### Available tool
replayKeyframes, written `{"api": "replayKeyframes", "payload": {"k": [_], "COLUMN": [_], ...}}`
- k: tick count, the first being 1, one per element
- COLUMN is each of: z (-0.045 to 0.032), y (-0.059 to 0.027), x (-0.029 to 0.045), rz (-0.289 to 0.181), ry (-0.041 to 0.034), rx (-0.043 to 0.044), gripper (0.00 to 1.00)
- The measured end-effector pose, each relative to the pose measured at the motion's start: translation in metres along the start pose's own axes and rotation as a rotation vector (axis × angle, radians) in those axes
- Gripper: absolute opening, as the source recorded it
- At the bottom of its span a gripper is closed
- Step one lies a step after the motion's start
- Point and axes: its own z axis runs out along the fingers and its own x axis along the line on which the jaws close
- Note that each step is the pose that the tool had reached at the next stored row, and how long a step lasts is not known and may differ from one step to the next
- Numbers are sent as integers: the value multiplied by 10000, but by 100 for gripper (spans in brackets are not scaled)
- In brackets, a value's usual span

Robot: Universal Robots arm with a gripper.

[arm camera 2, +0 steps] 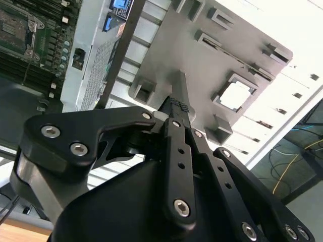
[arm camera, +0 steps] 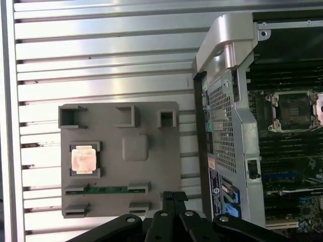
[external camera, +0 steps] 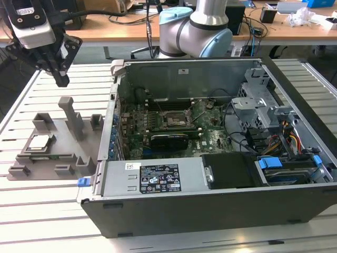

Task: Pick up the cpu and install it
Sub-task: 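Reach for the cpu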

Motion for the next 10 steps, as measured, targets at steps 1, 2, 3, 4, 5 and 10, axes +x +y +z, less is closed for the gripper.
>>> {"api": "replayKeyframes", "payload": {"k": [1,2,3,4,5,10], "z": [0,-1,-1,-2,-3,-6], "y": [-1,-3,-5,-7,-9,-19], "x": [15,43,59,91,127,256], "rz": [-1,0,-1,-2,-1,0], "ry": [0,1,0,0,0,1], "rx": [0,0,0,0,0,0], "gripper": [11,11,11,11,11,11]}}
